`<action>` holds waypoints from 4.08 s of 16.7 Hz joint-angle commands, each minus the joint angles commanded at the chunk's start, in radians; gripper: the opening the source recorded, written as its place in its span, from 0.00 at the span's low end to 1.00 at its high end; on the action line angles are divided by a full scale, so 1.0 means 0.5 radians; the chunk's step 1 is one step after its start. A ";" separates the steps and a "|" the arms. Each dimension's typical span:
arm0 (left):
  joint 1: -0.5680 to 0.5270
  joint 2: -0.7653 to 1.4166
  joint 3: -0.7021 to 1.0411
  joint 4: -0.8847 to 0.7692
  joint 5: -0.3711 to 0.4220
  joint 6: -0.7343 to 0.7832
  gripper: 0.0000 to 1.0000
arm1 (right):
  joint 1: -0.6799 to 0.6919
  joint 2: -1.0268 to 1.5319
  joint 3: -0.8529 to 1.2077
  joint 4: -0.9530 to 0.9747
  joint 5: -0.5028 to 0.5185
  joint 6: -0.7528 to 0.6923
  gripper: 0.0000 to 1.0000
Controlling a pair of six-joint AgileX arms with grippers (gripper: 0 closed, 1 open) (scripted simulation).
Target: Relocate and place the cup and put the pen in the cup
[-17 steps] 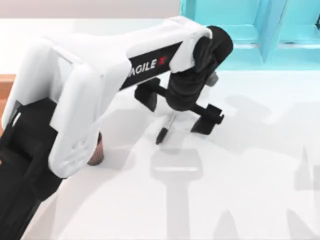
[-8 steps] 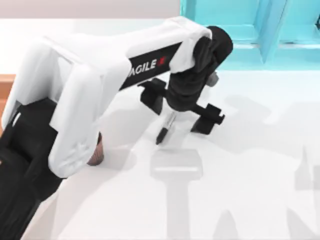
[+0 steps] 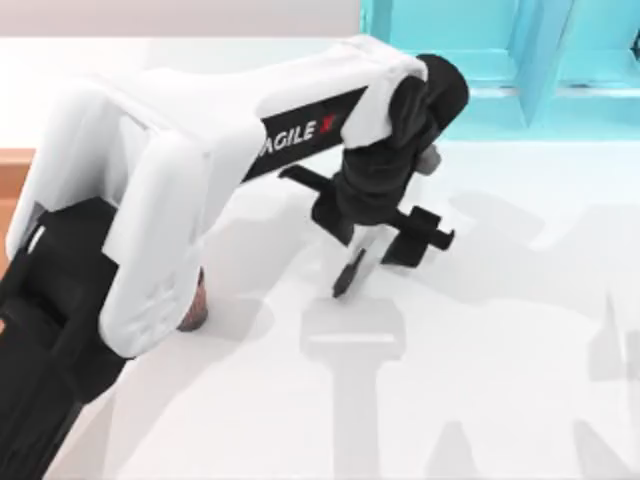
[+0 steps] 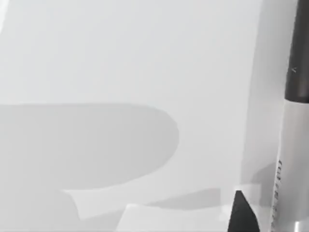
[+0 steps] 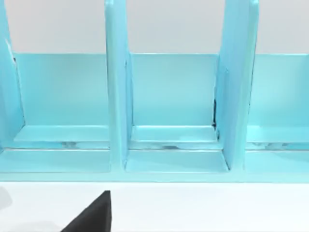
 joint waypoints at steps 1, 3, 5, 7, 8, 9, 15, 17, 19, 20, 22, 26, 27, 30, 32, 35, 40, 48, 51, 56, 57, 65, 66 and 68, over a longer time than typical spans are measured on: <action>0.000 0.000 0.000 0.000 0.000 0.000 0.00 | 0.000 0.000 0.000 0.000 0.000 0.000 1.00; 0.000 0.000 0.000 0.000 0.000 0.000 0.00 | 0.000 0.000 0.000 0.000 0.000 0.000 1.00; 0.000 0.000 0.000 0.000 0.000 0.000 0.00 | 0.000 0.000 0.000 0.000 0.000 0.000 1.00; 0.000 0.000 0.000 0.000 0.000 0.000 0.00 | 0.000 0.000 0.000 0.000 0.000 0.000 1.00; -0.051 -0.142 0.000 -0.045 0.138 -0.058 0.00 | 0.000 0.000 0.000 0.000 0.000 0.000 1.00; -0.055 -0.146 -0.005 -0.049 0.137 -0.060 0.00 | 0.000 0.000 0.000 0.000 0.000 0.000 1.00; -0.187 -0.493 -0.250 -0.179 0.119 -0.191 0.00 | 0.000 0.000 0.000 0.000 0.000 0.000 1.00; -0.224 -0.613 -0.316 -0.216 0.120 -0.244 0.00 | 0.000 0.000 0.000 0.000 0.000 0.000 1.00; -0.267 -0.780 -0.409 -0.265 0.118 -0.301 0.00 | 0.000 0.000 0.000 0.000 0.000 0.000 1.00; -0.295 -0.843 -0.459 -0.293 0.113 -0.328 0.00 | 0.000 0.000 0.000 0.000 0.000 0.000 1.00; -0.349 -0.908 -0.518 -0.339 0.105 -0.369 0.00 | 0.000 0.000 0.000 0.000 0.000 0.000 1.00; -0.341 -0.904 -0.513 -0.337 0.106 -0.366 0.00 | 0.000 0.000 0.000 0.000 0.000 0.000 1.00; -0.341 -0.904 -0.513 -0.337 0.106 -0.366 0.00 | 0.000 0.000 0.000 0.000 0.000 0.000 1.00; -0.309 -0.966 -0.611 -0.223 0.096 -0.329 0.00 | 0.000 0.000 0.000 0.000 0.000 0.000 1.00; -0.257 -1.052 -0.771 -0.044 0.103 -0.278 0.00 | 0.000 0.000 0.000 0.000 0.000 0.000 1.00; -0.151 -1.255 -1.140 0.363 0.153 -0.181 0.00 | 0.000 0.000 0.000 0.000 0.000 0.000 1.00; -0.002 -1.752 -1.916 1.303 0.270 -0.022 0.00 | 0.000 0.000 0.000 0.000 0.000 0.000 1.00; 0.188 -2.274 -2.928 2.284 0.268 0.165 0.00 | 0.000 0.000 0.000 0.000 0.000 0.000 1.00; 0.221 -2.498 -3.235 2.736 0.241 0.262 0.00 | 0.000 0.000 0.000 0.000 0.000 0.000 1.00; 0.263 -3.056 -3.703 3.555 0.245 0.355 0.00 | 0.000 0.000 0.000 0.000 0.000 0.000 1.00; 0.285 -3.154 -3.800 3.672 0.248 0.364 0.00 | 0.000 0.000 0.000 0.000 0.000 0.000 1.00; 0.438 -3.436 -4.121 4.002 0.213 0.399 0.00 | 0.000 0.000 0.000 0.000 0.000 0.000 1.00; 0.438 -3.436 -4.121 4.002 0.213 0.399 0.00 | 0.000 0.000 0.000 0.000 0.000 0.000 1.00; 0.430 -3.422 -4.115 4.003 0.213 0.402 0.00 | 0.000 0.000 0.000 0.000 0.000 0.000 1.00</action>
